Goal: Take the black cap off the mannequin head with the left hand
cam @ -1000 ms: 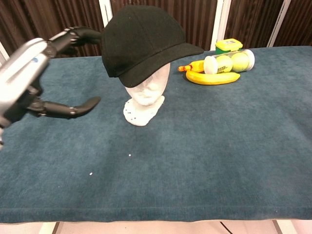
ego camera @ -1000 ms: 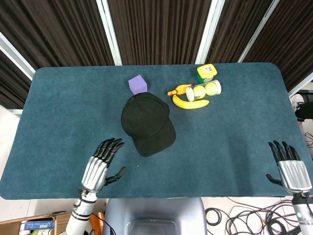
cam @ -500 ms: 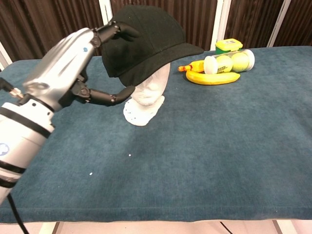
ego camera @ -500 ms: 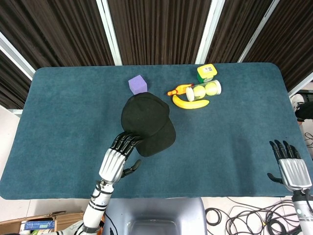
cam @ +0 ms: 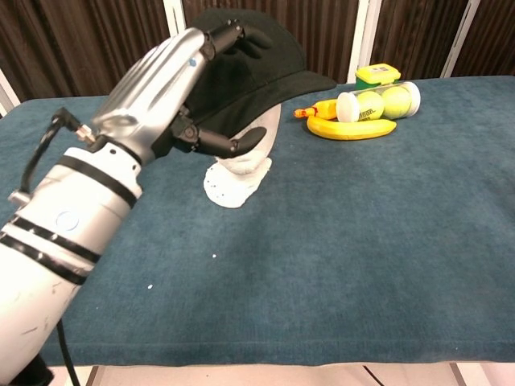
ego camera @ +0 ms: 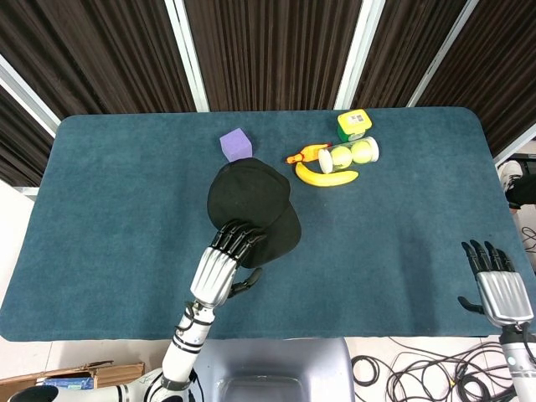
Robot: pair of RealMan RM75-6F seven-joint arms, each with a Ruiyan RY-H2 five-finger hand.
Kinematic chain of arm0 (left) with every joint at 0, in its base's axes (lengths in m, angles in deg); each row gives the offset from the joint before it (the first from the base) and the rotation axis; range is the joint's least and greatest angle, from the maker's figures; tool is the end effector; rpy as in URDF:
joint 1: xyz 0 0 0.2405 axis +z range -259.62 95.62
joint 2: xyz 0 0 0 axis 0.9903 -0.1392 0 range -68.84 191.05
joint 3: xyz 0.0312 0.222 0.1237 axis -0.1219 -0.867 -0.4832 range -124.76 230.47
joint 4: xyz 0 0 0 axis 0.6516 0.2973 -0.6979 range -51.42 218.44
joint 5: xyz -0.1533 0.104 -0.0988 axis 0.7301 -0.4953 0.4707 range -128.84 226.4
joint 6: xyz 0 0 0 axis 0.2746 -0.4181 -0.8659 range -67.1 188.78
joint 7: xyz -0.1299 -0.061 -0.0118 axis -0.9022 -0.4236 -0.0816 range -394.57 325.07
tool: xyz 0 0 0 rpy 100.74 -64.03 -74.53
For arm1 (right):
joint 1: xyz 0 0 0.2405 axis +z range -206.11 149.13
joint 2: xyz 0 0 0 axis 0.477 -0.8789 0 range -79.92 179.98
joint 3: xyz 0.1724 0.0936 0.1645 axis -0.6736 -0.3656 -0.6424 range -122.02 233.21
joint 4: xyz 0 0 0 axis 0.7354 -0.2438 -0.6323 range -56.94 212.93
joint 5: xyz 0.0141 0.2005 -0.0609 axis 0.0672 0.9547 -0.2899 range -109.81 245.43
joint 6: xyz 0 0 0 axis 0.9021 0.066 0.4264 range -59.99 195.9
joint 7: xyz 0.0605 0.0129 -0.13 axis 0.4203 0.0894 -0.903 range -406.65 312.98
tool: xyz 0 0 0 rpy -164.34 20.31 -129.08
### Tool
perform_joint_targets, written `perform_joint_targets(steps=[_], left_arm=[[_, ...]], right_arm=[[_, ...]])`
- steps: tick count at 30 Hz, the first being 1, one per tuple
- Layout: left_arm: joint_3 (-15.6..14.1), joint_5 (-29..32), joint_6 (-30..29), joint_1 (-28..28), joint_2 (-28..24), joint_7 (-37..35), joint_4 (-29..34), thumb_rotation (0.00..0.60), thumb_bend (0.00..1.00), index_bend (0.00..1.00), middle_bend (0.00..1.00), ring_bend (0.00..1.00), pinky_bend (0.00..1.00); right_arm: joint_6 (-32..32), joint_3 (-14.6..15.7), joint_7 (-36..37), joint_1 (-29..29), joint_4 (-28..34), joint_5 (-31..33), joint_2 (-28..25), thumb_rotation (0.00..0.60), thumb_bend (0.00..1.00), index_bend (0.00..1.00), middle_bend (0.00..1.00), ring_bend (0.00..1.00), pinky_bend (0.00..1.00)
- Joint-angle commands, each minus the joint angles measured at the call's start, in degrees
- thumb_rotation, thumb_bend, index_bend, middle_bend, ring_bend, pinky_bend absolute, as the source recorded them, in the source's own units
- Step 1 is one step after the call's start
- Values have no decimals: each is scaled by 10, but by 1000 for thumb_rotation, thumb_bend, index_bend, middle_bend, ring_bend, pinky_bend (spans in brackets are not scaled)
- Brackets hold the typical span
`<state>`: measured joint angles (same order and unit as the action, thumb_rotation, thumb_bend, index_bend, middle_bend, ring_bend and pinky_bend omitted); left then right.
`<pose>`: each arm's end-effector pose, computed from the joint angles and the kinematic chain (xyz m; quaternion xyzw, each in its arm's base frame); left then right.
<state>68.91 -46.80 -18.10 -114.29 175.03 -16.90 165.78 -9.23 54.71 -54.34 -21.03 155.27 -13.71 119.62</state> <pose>-0.0400 0.2628 -0.0436 -0.6015 -0.2999 -0.6454 0.3628 -0.3671 -0.1916 0.1405 0.6527 -0.3473 0.2494 0.6255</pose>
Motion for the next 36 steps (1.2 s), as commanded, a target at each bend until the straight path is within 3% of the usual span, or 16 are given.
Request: perform_joint_targets(steps=[1,8,13,24,36], left_arm=[[10,6,4,-11,6,14,-3,600,305,265,256,182,155],[11,19,1,-22,13,52,-23,600,333,291,343,283,163],[7,19,-7,-26,15,76,-41,600,334,342,428,374,227],[-14,-77,-100,-48,30,133,-152,600,373,426,517,459,318],[-17,-93,-134,-69,41,117,-217,600,447,581,661,607,432]], right_arm=[[1,-1,2,0,1,0,-1,600,61,0,55,0,127],[2,-3,6,-2,2,-1,-3,600,61,0,55,0,127],[2,-3,7,-3,2,-3,-4,600,62,0,55,0,126],[9,1,7,-4,8,-7,-9,600,61,0,54,0,127],[21,3,7,-3,13,-6,-14,600,61,0,50,0,127]])
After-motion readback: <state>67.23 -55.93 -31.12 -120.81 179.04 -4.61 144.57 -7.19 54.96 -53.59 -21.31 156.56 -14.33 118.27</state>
